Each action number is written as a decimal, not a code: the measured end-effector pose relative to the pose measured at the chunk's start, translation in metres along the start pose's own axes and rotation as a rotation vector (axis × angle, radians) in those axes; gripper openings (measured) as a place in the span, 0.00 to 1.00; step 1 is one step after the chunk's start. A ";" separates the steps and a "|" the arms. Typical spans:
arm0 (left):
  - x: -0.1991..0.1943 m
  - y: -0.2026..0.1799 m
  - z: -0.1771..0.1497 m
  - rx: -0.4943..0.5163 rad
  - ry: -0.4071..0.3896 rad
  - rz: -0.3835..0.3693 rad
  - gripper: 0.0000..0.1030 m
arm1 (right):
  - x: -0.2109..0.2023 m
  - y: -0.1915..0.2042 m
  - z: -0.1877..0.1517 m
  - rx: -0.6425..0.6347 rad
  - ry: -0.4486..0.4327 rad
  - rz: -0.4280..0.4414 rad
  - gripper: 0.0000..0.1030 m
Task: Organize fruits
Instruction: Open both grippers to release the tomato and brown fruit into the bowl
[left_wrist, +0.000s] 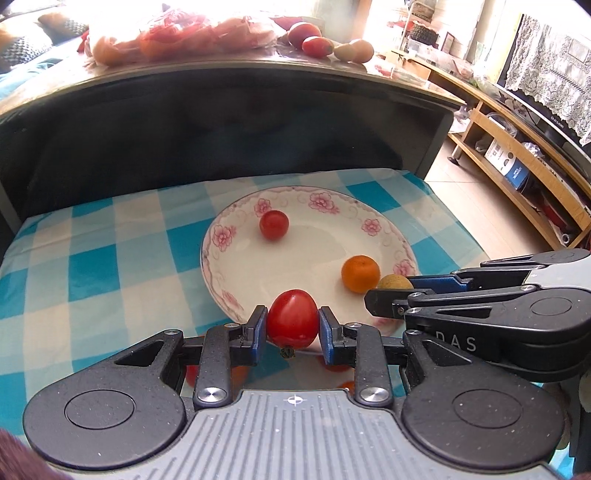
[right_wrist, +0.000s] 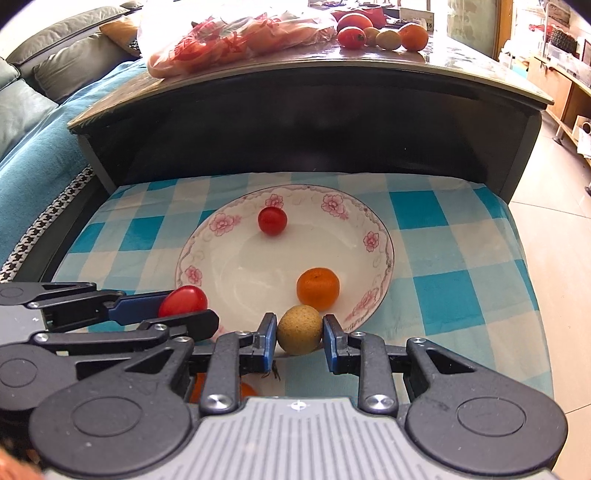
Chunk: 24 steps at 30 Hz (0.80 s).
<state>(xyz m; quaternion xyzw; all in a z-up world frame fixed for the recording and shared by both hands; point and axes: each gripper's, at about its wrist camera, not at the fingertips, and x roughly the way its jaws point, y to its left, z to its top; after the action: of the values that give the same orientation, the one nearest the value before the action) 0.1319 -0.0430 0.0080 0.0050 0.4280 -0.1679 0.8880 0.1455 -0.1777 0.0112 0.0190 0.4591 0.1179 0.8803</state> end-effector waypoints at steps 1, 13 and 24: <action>0.002 0.001 0.001 0.005 0.001 0.004 0.36 | 0.002 0.000 0.001 0.001 0.001 0.000 0.29; 0.014 0.007 0.005 0.001 0.005 0.011 0.35 | 0.020 -0.002 0.008 0.001 0.004 -0.010 0.29; 0.016 0.008 0.004 -0.004 -0.004 0.014 0.35 | 0.026 -0.001 0.009 -0.001 0.003 -0.021 0.29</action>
<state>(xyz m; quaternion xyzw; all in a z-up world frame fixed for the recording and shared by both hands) 0.1462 -0.0405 -0.0028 0.0059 0.4265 -0.1610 0.8900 0.1670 -0.1721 -0.0046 0.0136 0.4605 0.1090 0.8808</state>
